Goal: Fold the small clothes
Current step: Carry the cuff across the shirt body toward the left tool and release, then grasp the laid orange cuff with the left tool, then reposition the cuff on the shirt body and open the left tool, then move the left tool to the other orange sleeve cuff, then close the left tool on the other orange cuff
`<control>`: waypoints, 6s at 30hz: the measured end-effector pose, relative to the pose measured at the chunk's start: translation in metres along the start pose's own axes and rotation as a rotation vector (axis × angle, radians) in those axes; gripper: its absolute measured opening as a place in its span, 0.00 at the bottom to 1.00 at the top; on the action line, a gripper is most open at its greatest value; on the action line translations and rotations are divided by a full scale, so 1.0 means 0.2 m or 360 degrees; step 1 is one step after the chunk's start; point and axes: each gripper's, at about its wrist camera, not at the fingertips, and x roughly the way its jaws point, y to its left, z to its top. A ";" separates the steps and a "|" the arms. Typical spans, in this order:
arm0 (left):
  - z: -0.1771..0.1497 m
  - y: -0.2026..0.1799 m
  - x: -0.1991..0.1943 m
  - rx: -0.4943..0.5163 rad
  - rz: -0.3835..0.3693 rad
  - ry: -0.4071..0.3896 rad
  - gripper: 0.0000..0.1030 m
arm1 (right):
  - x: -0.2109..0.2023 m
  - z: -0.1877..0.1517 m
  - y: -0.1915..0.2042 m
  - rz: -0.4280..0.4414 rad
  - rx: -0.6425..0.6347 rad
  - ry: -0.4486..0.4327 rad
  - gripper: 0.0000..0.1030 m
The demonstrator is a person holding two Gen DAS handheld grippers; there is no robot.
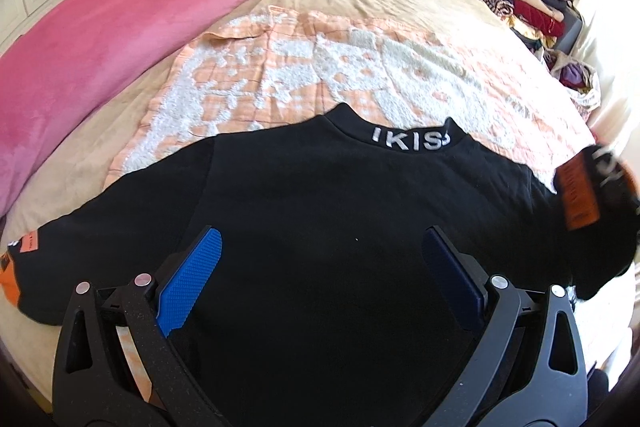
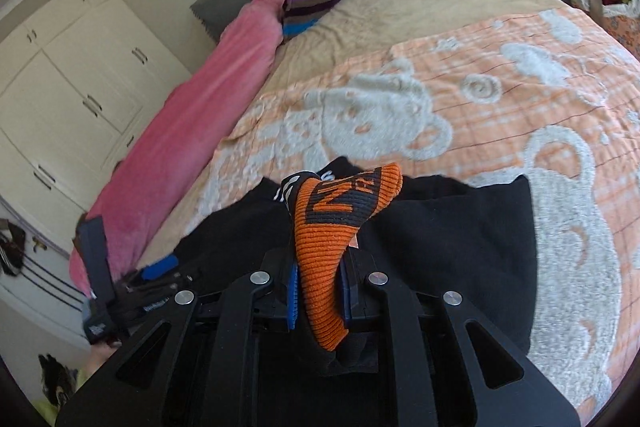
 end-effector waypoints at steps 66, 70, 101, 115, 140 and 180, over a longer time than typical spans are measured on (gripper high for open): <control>-0.02 0.13 0.21 0.0081 0.0090 0.0140 0.21 | 0.32 -0.17 -0.06 -0.0300 -0.0352 0.0163 0.59; -0.03 0.16 0.24 0.0051 0.0094 0.0176 0.25 | 0.43 -0.19 -0.11 -0.0381 -0.0328 0.0266 0.62; -0.14 0.06 0.29 0.0179 0.0059 0.0269 0.38 | 0.40 -0.31 -0.15 -0.0347 -0.0213 0.0311 0.63; -0.07 0.07 0.03 0.0158 0.0068 0.0094 0.62 | 0.18 -0.25 -0.04 -0.0239 -0.0242 0.0080 0.88; -0.17 0.65 -0.38 -0.0248 0.0315 -0.0059 0.88 | -0.01 -0.28 0.45 0.0013 -0.0622 -0.0041 0.96; -0.62 1.89 -0.23 -0.1318 0.0452 -0.0083 0.08 | 0.39 -0.56 0.61 0.0034 -0.0856 0.0309 0.95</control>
